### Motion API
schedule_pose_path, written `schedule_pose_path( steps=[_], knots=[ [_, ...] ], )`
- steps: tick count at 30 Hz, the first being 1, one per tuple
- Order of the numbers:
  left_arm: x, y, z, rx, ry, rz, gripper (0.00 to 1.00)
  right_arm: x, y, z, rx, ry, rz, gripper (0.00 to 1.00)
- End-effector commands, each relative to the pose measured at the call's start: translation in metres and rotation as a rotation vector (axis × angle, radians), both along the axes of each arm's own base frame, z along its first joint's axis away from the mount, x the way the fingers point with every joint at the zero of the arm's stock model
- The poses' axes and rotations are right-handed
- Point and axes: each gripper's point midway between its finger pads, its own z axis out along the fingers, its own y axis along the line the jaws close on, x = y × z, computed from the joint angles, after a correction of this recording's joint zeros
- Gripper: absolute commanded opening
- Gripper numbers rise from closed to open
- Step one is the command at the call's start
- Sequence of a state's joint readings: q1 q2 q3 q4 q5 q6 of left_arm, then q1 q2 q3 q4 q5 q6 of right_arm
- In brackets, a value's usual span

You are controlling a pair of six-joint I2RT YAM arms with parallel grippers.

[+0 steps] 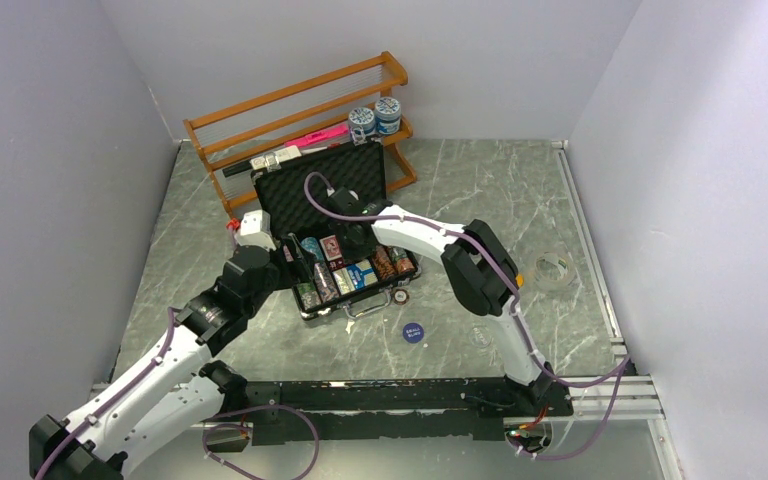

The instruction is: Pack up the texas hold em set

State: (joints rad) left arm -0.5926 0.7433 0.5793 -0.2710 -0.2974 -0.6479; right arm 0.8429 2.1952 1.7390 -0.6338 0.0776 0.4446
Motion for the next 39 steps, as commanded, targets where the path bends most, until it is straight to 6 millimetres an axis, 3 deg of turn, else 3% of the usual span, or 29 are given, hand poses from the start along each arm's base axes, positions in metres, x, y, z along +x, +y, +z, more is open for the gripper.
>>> schedule_pose_path(
  steps=[1,9,19,27,30,39],
  knots=[
    [0.002,0.001,0.013,-0.019,-0.032,0.016,0.85,-0.002,-0.006,-0.016,-0.076,0.002,0.003,0.25],
    [0.002,0.001,0.012,-0.018,-0.030,0.013,0.85,0.001,0.002,-0.007,-0.051,0.003,0.002,0.35],
    [0.001,0.001,0.012,-0.019,-0.031,0.012,0.85,0.000,0.009,0.031,0.018,-0.023,0.008,0.42],
    [0.001,0.001,0.012,-0.018,-0.029,0.009,0.85,0.001,0.010,0.051,0.059,-0.046,-0.005,0.37],
    [0.001,0.000,0.012,-0.019,-0.030,0.008,0.85,0.000,0.010,0.052,0.067,-0.049,-0.009,0.30],
    [0.000,0.001,0.013,-0.017,-0.031,0.007,0.85,0.005,0.000,0.046,0.019,-0.067,-0.059,0.22]
  ],
)
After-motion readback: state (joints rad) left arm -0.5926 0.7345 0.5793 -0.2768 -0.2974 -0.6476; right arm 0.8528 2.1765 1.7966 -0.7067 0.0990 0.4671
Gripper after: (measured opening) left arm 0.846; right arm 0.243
